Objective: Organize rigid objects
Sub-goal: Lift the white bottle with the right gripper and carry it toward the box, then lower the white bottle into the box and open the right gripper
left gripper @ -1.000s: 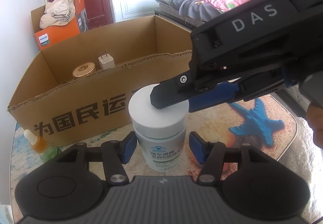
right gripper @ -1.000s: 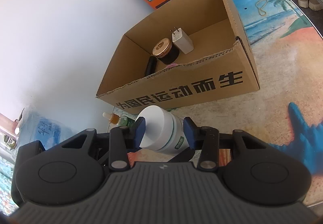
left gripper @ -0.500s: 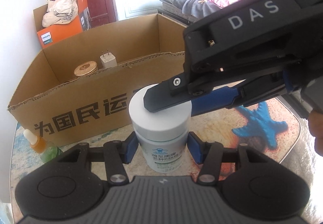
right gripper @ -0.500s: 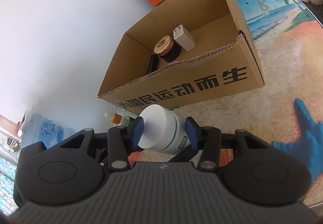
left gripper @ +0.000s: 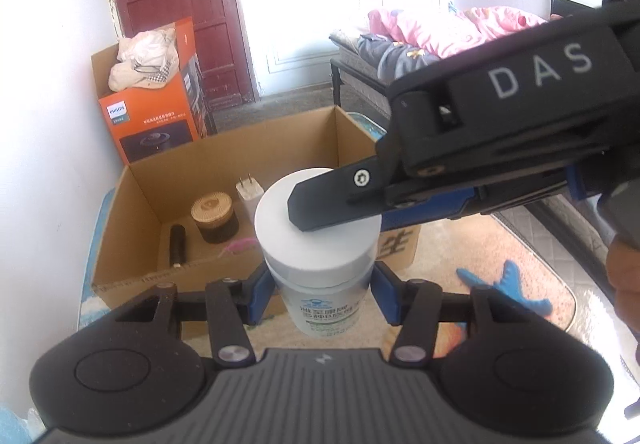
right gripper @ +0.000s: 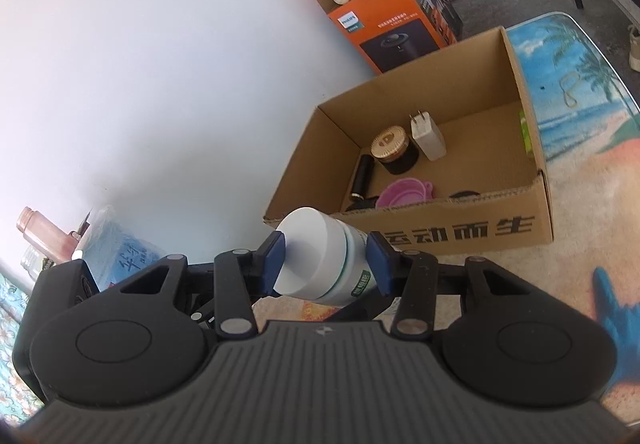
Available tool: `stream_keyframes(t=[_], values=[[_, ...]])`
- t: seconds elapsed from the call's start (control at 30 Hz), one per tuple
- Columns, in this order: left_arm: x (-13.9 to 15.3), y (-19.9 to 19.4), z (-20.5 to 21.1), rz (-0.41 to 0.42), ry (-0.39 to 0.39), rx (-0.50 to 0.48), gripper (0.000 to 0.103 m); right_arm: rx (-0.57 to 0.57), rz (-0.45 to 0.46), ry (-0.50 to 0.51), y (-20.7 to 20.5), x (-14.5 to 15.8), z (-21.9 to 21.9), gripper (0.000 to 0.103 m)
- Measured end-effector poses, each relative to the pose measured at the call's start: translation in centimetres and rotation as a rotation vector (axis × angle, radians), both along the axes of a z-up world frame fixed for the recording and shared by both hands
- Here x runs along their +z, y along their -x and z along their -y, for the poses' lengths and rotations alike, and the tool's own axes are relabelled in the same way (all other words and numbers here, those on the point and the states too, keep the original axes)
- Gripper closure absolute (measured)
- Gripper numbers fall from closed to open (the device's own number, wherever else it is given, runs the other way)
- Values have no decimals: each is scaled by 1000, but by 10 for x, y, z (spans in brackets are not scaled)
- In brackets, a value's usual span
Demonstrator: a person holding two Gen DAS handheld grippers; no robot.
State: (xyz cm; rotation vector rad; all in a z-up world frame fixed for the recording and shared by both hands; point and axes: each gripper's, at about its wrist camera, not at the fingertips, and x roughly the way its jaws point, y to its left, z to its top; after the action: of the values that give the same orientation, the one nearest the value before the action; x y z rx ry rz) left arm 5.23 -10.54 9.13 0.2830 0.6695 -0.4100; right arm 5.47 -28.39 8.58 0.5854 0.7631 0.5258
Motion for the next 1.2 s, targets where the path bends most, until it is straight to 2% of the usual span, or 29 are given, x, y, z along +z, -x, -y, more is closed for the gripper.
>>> stream_keyframes(t=[0.17, 0.33, 0.5, 0.7, 0.97, 1.13, 1.2], values=[[28, -34, 4, -10, 27, 5, 49, 18, 57, 18, -25, 31, 4, 59], [33, -93, 17, -115, 61, 8, 49, 10, 31, 26, -73, 37, 19, 59], [12, -157, 32, -248, 81, 33, 49, 2, -63, 18, -134, 16, 38, 59], [-21, -211, 49, -324, 36, 87, 49, 4, -166, 7, -196, -22, 54, 59], [-43, -245, 67, -361, -21, 115, 49, 24, -165, 96, -238, -42, 49, 59], [-56, -259, 73, -385, -29, 128, 49, 38, -153, 141, -249, -49, 46, 59], [-60, -262, 73, -409, -9, 129, 49, 39, -144, 157, -250, -52, 46, 60]])
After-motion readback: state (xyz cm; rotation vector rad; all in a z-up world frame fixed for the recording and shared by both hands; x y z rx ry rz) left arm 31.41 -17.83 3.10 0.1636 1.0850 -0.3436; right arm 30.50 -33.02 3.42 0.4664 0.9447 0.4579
